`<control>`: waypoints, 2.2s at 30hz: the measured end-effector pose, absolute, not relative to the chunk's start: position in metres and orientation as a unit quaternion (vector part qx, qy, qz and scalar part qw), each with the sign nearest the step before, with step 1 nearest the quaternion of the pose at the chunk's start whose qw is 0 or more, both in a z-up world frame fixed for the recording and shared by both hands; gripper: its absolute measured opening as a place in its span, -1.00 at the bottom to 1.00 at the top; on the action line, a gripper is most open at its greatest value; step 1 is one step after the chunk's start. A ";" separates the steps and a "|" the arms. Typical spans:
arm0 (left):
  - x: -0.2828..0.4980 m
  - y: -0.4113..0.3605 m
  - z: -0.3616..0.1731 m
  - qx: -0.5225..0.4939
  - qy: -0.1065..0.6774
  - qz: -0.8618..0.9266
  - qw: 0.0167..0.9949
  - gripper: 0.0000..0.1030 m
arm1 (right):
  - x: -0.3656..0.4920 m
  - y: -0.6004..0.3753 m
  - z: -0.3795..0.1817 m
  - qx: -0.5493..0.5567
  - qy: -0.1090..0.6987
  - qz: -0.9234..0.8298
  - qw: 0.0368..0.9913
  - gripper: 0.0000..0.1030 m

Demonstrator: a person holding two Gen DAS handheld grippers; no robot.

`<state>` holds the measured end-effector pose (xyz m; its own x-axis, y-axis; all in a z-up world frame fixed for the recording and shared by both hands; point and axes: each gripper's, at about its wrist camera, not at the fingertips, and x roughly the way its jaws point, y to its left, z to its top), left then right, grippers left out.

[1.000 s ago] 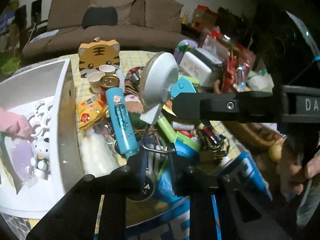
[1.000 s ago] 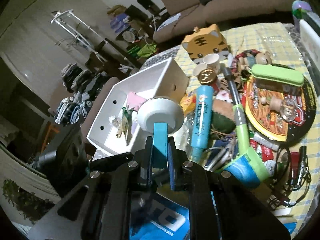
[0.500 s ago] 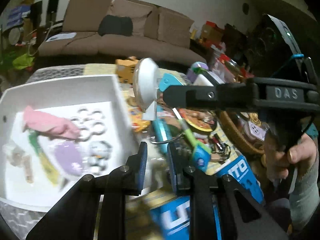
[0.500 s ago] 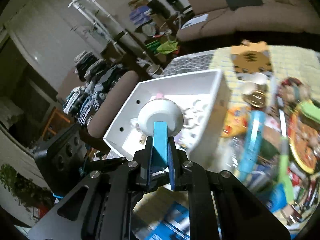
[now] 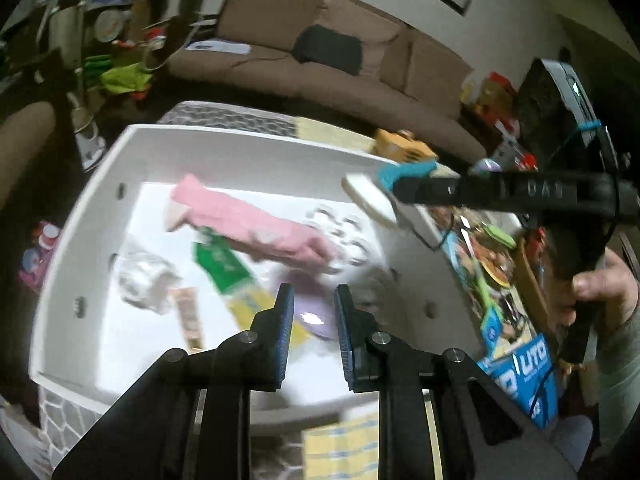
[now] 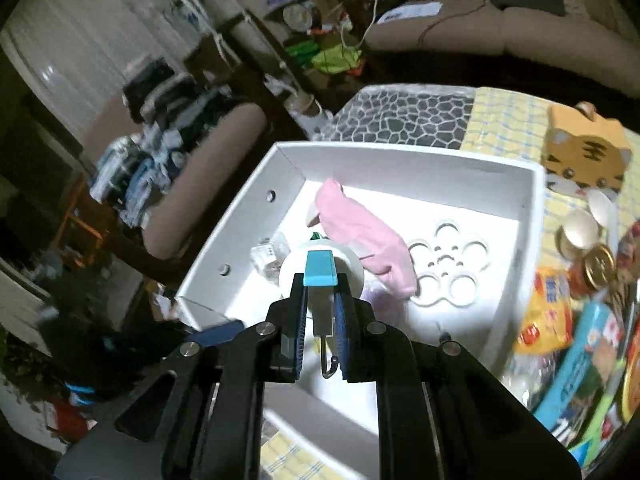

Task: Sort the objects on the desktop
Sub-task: 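Carry the white-and-teal item into the white box and release it, then move the right gripper back over the table toward the blue tube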

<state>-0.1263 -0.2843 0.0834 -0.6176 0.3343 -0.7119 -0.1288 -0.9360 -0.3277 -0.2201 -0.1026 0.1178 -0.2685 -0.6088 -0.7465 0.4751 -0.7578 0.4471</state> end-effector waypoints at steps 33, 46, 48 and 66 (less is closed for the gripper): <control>-0.110 -0.343 0.053 -0.449 -0.141 0.881 0.050 -0.33 | -0.204 -0.201 0.038 0.577 0.007 -0.755 0.313 -0.34; -0.108 -0.250 0.084 -0.435 -0.122 0.886 0.106 0.82 | -0.182 -0.050 0.123 0.502 0.003 -0.818 0.280 0.45; -0.109 -0.223 0.088 -0.434 -0.107 0.886 0.123 0.82 | -0.180 -0.010 0.132 0.495 -0.003 -0.831 0.254 0.46; -0.102 -0.008 0.078 -0.420 -0.028 0.879 0.224 0.82 | -0.171 0.160 0.045 0.532 -0.151 -0.807 0.206 0.37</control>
